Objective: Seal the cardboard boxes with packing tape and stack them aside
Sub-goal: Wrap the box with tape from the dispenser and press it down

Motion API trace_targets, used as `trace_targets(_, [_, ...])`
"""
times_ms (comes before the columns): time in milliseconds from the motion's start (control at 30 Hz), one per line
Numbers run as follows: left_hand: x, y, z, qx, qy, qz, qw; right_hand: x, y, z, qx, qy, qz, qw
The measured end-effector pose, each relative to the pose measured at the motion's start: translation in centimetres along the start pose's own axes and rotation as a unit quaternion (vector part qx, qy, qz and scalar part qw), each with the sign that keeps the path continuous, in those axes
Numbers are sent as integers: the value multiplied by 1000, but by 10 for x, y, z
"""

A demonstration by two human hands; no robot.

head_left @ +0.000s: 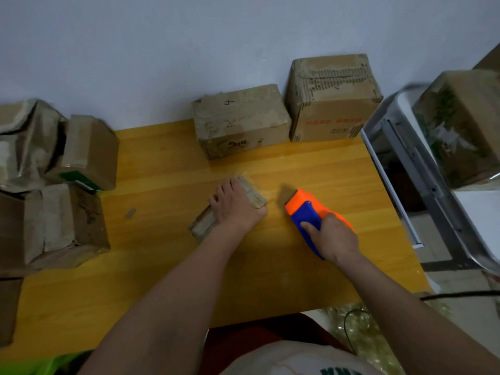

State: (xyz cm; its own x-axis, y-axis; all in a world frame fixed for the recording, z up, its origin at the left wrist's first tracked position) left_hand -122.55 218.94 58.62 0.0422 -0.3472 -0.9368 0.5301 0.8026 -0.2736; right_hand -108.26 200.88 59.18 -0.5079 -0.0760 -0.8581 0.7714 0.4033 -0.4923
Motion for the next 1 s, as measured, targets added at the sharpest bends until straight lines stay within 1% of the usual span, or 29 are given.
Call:
trace_targets(67, [-1,2,2,-12,5,-1,1000,-1,4,3,-2,-18,20,1000])
trace_targets(167, [0,1,4,-3,17,-7,1000,10,15,14,10,-58,18,998])
trace_targets(233, [2,-4,7,25,19,-12,999,20,23,24,16,-79,-1,997])
trace_targets(300, [3,-13,8,67,13,-3,998,27,30,33,22,-75,-15,997])
trace_targets(333, [2,-17,8,85,8,4,996,26,32,35,23,-69,-7,997])
trace_targets(367, [2,-22,8,95,9,9,995,22,33,34,19,-60,21,998])
trace_targets(400, [2,-25,6,98,19,9,995,13,31,29,2,-40,69,997])
trace_targets(433, [3,-28,4,98,37,6,994,4,25,19,-36,4,128,991])
trace_targets(467, [4,-30,3,98,58,5,993,-5,14,7,-91,69,183,977])
trace_targets(500, [6,-32,2,101,74,6,992,-10,0,-7,-151,139,213,955])
trace_targets(533, [8,-34,2,106,83,7,991,-9,-15,-22,-212,198,213,933])
trace_targets(567, [10,-36,3,113,85,6,990,-2,-29,-37,-264,240,188,915])
trace_targets(600, [12,-39,4,118,83,4,989,9,-40,-51,-300,268,145,904])
trace_targets(667, [15,-41,5,124,82,-1,989,29,-54,-71,-316,311,61,894])
trace_targets(733, [15,-39,5,126,87,-7,988,40,-57,-79,-298,330,24,896])
trace_targets(867, [16,-36,3,129,84,-18,988,48,-46,-85,-250,349,3,903])
trace_targets(933, [18,-36,3,132,78,-16,988,56,-34,-87,-217,347,-35,912])
trace_targets(1000, [18,-35,3,135,79,-14,988,62,-23,-91,-204,355,-83,908])
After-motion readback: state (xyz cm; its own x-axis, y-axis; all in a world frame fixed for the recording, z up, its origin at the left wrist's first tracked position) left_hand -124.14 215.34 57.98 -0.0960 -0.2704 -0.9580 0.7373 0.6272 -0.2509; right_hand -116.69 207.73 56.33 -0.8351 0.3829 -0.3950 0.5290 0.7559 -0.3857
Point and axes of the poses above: each hand's wrist, its own y-axis towards the middle knuckle, its own x-axis out of the palm, z = x × y, the point moved 8 cm from there along y, towards the middle knuckle, and after that the axes turned 9 degrees about x, right-handed, at the moved point
